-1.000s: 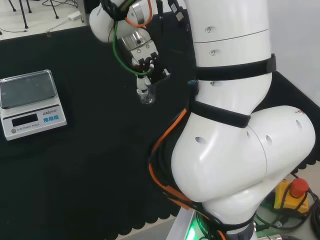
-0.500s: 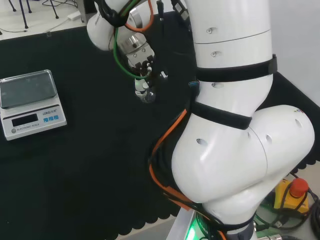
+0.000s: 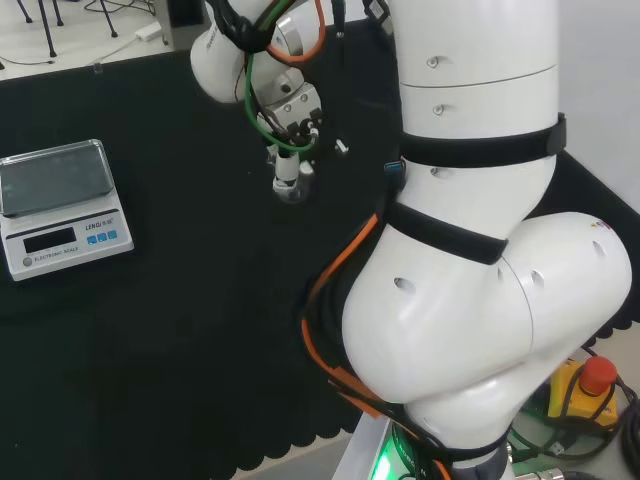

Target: Pick up the beaker.

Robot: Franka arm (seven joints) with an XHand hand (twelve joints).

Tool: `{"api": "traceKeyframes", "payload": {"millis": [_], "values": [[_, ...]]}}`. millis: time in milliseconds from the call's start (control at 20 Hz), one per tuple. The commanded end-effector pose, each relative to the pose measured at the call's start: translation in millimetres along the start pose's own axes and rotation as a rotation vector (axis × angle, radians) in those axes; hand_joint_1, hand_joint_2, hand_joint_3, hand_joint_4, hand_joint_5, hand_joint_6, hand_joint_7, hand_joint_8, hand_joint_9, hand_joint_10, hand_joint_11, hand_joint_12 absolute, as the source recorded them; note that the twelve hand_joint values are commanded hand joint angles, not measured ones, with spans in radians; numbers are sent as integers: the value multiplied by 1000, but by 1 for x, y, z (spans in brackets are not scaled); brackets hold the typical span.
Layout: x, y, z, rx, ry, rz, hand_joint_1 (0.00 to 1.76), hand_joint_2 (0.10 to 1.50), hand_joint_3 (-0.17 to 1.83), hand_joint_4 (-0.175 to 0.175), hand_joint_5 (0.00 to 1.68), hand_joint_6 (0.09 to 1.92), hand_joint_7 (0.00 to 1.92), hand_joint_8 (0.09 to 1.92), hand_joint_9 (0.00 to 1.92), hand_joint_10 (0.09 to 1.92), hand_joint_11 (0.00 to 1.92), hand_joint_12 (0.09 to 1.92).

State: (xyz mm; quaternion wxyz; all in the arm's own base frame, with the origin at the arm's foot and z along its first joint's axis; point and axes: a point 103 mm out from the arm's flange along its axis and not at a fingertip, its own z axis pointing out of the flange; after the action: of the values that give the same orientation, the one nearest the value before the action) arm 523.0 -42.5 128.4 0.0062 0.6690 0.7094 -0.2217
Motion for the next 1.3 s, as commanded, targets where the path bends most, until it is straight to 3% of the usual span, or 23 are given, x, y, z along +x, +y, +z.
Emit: {"api": "traceKeyframes", "payload": {"millis": [50, 100, 150, 200, 350, 550, 600, 650, 800, 850, 1300], "values": [[0, -11, -18, -67, -44, 147, 1256, 525, 769, -86, 1006, 1081, 878, 1412, 1207, 867, 1427, 807], [4, -24, -59, -17, -65, 262, 1231, 573, 760, -126, 1090, 974, 880, 1415, 1206, 874, 1434, 801], [13, -29, -84, 7, -84, 216, 1209, 626, 731, -163, 1172, 856, 883, 1415, 1206, 880, 1443, 790], [6, -28, -78, -13, -70, 188, 1205, 635, 724, -170, 1187, 834, 884, 1415, 1206, 882, 1445, 788], [5, -30, -77, -48, -50, 154, 1202, 644, 717, -175, 1199, 815, 885, 1415, 1209, 883, 1447, 785], [13, -33, -102, -93, -34, 132, 1202, 644, 717, -175, 1202, 812, 886, 1415, 1214, 886, 1447, 784], [12, -35, -109, -114, 32, 52, 1202, 644, 717, -175, 1202, 811, 886, 1415, 1216, 886, 1447, 783], [11, -36, -116, -107, -7, 28, 1202, 643, 717, -175, 1203, 810, 886, 1416, 1218, 887, 1447, 783], [17, -45, -147, -163, 6, 70, 1203, 639, 721, -175, 1208, 803, 888, 1416, 1224, 891, 1446, 781], [32, -43, -158, -169, -7, 81, 1203, 637, 723, -175, 1211, 799, 888, 1416, 1225, 891, 1446, 780], [94, -62, -223, -260, 9, -27, 1204, 631, 729, -175, 1219, 788, 894, 1417, 1232, 897, 1447, 777]]}}
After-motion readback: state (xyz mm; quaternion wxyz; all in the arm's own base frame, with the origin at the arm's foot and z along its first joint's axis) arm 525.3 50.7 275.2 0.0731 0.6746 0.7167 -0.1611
